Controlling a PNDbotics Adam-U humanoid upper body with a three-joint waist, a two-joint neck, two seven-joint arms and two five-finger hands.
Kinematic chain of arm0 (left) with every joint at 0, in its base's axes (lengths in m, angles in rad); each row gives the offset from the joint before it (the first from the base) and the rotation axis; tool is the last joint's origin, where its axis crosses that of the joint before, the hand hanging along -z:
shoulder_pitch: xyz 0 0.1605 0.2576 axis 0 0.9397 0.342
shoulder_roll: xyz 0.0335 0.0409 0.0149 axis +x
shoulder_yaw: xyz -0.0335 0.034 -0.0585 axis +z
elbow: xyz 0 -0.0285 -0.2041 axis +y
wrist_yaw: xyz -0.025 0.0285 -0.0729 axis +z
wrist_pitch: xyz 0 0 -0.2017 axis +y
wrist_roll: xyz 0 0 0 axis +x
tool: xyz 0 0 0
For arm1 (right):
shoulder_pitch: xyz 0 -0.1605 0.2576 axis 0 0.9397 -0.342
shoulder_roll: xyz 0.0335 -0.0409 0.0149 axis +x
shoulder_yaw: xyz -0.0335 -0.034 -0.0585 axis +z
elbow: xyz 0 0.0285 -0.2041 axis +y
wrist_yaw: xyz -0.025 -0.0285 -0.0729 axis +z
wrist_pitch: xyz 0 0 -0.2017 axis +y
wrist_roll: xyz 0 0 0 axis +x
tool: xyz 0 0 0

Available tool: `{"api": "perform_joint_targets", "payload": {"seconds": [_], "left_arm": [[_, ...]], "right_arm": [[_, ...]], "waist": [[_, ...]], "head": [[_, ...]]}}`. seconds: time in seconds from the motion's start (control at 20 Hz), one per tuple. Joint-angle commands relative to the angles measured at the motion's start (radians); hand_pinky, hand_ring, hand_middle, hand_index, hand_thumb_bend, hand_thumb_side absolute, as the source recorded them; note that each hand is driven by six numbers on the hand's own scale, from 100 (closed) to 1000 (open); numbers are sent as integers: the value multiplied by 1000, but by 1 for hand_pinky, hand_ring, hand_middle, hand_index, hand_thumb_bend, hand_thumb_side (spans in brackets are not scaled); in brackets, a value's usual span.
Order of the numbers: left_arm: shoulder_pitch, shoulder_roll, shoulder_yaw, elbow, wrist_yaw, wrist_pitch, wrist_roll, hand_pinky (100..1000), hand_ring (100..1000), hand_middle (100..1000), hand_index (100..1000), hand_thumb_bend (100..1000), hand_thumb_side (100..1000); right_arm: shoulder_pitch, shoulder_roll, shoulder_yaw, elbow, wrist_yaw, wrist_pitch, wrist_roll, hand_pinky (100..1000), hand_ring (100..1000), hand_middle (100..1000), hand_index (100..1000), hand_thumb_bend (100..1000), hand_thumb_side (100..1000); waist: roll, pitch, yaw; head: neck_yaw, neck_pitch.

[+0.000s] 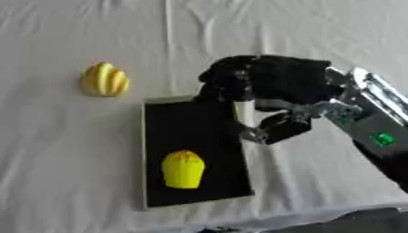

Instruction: Pick up objects on the table and place them in the box.

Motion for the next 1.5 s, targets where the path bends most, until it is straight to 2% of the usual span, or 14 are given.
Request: {"api": "perform_joint_targets", "payload": {"seconds": [0.05, 0.3, 0.45, 0.55, 0.65, 0.75, 0.9, 1.0, 1.1, 1.35, 1.45, 1.5], "left_arm": [[-10, 65, -2, -14, -11, 28, -4, 778, 789, 765, 861, 100, 314], [-53, 160, -27, 39, -38, 93, -43, 781, 795, 771, 878, 100, 294], [-102, 228, -88, 105, -76, 135, -83, 798, 808, 782, 894, 100, 240], [-143, 276, -135, 153, -105, 164, -112, 812, 819, 792, 904, 100, 251], [-184, 321, -180, 198, -133, 185, -139, 832, 831, 798, 912, 170, 230], [-226, 365, -224, 242, -160, 185, -167, 853, 844, 813, 921, 199, 238], [-287, 436, -296, 313, -204, 157, -211, 876, 858, 823, 927, 302, 205], [-324, 483, -345, 363, -235, 133, -241, 891, 867, 830, 932, 376, 170], [-360, 487, -395, 413, -265, 128, -272, 902, 873, 835, 927, 437, 152], [-463, 412, -513, 532, -339, 127, -345, 917, 878, 841, 918, 520, 101], [-497, 376, -540, 585, -370, 115, -378, 920, 878, 840, 917, 538, 117], [-532, 341, -532, 668, -401, 80, -448, 919, 877, 839, 917, 538, 123]], "right_arm": [[9, -57, -88, -25, -53, 28, -50, 941, 907, 729, 893, 100, 100], [69, -120, -204, -25, -125, 11, -122, 937, 902, 717, 883, 100, 100], [124, -163, -275, -25, -168, -26, -165, 932, 898, 715, 876, 100, 100], [159, -187, -323, -25, -198, -46, -195, 929, 896, 714, 873, 100, 100], [192, -203, -368, -25, -225, -62, -222, 929, 892, 711, 871, 100, 100], [218, -214, -412, -25, -253, -77, -250, 927, 886, 705, 864, 100, 100], [249, -228, -473, -25, -297, -98, -294, 926, 881, 697, 858, 100, 100], [260, -232, -491, -25, -327, -104, -324, 927, 876, 689, 855, 100, 100], [268, -237, -498, -25, -358, -104, -355, 928, 873, 685, 853, 100, 100], [277, -251, -499, -25, -431, -91, -429, 932, 870, 677, 848, 100, 100], [280, -256, -498, -25, -463, -85, -461, 933, 869, 675, 847, 100, 100], [285, -264, -493, -25, -493, -84, -503, 934, 869, 675, 847, 100, 100]], "waist": [[5, -23, -6], [14, -26, -20], [24, -28, -29], [30, -28, -34], [35, -27, -40], [39, -26, -46], [40, -23, -59], [39, -21, -69], [41, -21, -72], [46, -24, -67], [46, -24, -66], [45, -26, -65]], "head": [[13, -3], [25, 2], [32, 7], [34, 9], [36, 10], [40, 11], [52, 11], [61, 12], [64, 14], [62, 16], [61, 14], [61, 16]]}}
